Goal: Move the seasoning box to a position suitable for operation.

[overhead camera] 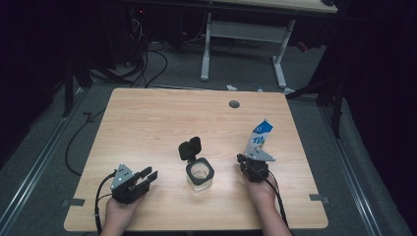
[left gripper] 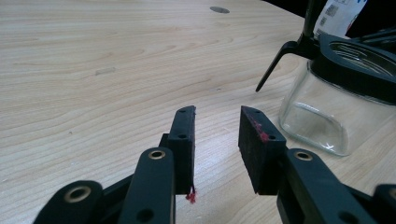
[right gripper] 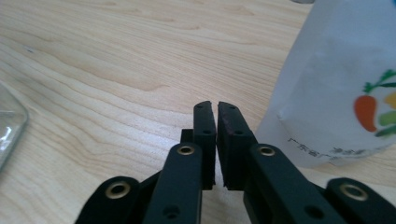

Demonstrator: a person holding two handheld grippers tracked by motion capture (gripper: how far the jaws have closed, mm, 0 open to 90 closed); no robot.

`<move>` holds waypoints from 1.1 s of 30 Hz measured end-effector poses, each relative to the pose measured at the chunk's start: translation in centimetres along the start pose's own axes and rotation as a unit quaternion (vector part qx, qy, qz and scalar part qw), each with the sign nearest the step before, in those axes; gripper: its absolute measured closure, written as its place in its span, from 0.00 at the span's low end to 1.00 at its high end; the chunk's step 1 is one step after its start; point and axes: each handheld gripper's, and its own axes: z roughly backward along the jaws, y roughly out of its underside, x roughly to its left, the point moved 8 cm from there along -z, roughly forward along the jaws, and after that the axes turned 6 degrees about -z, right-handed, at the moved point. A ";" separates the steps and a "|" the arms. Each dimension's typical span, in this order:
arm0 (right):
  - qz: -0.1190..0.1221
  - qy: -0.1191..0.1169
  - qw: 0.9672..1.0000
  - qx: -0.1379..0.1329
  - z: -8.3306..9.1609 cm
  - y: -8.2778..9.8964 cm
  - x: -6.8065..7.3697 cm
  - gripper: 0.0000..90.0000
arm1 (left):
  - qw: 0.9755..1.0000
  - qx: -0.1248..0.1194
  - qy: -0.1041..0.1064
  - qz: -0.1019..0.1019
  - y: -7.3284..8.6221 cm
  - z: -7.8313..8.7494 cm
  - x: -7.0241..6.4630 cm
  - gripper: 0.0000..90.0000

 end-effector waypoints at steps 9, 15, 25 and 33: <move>-0.028 0.036 0.999 -0.004 2.0 1.2 -3.1 0.98 | 1.000 0.000 0.001 0.002 0.1 0.0 0.0 0.74; -0.071 0.074 0.995 0.001 2.4 1.6 -7.0 1.00 | 1.000 0.002 0.003 0.002 0.1 -0.2 -0.2 0.74; -0.080 0.084 0.993 0.016 0.2 0.6 -8.8 1.00 | 1.000 0.005 -0.001 0.005 0.4 -0.1 0.0 0.74; -0.092 0.082 0.992 0.023 -0.6 0.4 -9.4 1.00 | 1.000 0.006 -0.002 0.005 0.4 -0.1 0.1 0.74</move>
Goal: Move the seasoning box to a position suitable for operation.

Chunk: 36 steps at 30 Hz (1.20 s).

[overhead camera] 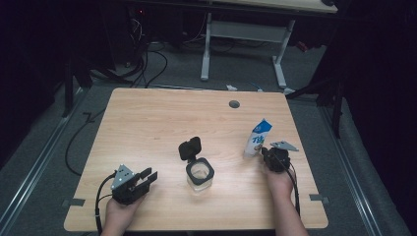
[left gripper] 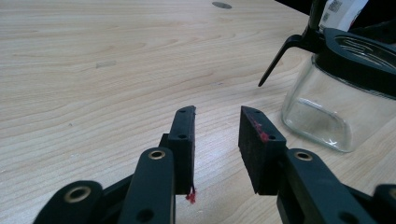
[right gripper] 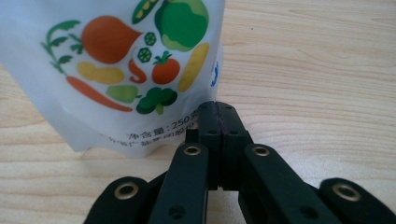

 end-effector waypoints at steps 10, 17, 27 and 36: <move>-0.010 -0.010 1.000 0.004 -1.2 -0.8 0.3 1.00 | 1.000 0.002 0.000 -0.002 0.1 -0.1 0.0 0.74; -0.003 -0.019 1.000 0.008 -1.8 -1.2 1.1 1.00 | 1.000 0.002 0.000 -0.003 0.1 -0.1 0.0 0.74; 0.016 -0.033 0.999 0.013 -2.4 -1.3 2.5 1.00 | 1.000 0.001 0.001 -0.005 0.1 -0.1 -0.1 0.74; 0.031 -0.045 0.998 0.019 -2.5 -1.3 3.4 0.99 | 1.000 0.004 0.001 -0.008 0.2 -0.2 -0.2 0.74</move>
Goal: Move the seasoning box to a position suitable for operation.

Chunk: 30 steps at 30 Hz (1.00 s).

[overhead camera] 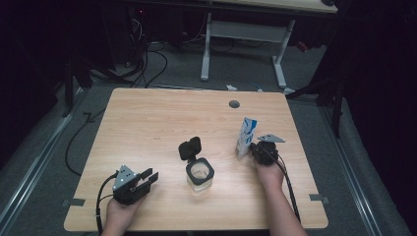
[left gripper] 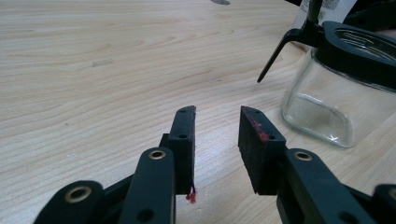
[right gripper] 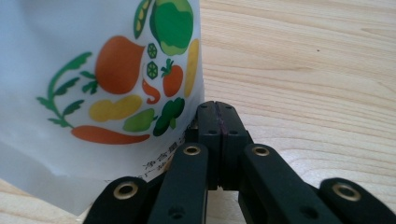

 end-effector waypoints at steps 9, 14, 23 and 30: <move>0.017 -0.004 1.000 -0.020 3.3 1.7 1.5 0.94 | 1.000 0.001 -0.001 -0.001 0.1 -0.1 0.0 0.74; 0.032 -0.020 0.999 -0.028 4.9 3.1 3.9 0.91 | 1.000 -0.003 0.001 -0.005 -0.2 0.0 -0.2 0.74; 0.041 -0.020 0.999 -0.029 4.2 2.8 6.0 0.88 | 1.000 -0.006 0.001 -0.005 -0.3 0.1 -0.1 0.73; 0.034 -0.005 0.999 -0.031 3.9 2.3 5.9 1.00 | 1.000 -0.007 0.000 -0.004 -0.3 0.3 0.0 0.73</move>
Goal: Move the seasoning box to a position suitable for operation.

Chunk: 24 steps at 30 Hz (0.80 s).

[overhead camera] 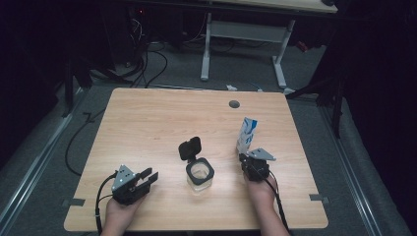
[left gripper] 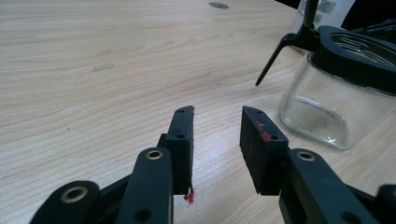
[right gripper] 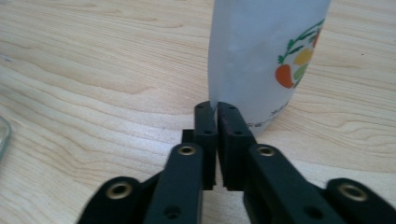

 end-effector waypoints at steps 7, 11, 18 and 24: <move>0.006 0.002 1.000 0.002 0.6 0.3 -0.5 1.00 | 1.000 0.001 0.001 0.000 0.0 0.0 -0.1 0.73; 0.009 0.002 1.000 0.000 1.0 0.6 -1.0 1.00 | 1.000 0.001 0.000 -0.001 0.0 -0.1 -0.2 0.73; 0.002 0.003 1.000 -0.004 2.3 1.4 -3.0 1.00 | 1.000 0.001 0.000 0.000 0.0 0.0 -0.1 0.73; -0.005 0.000 1.000 -0.005 2.9 1.7 -4.5 1.00 | 1.000 0.000 0.000 0.000 0.0 0.0 -0.1 0.73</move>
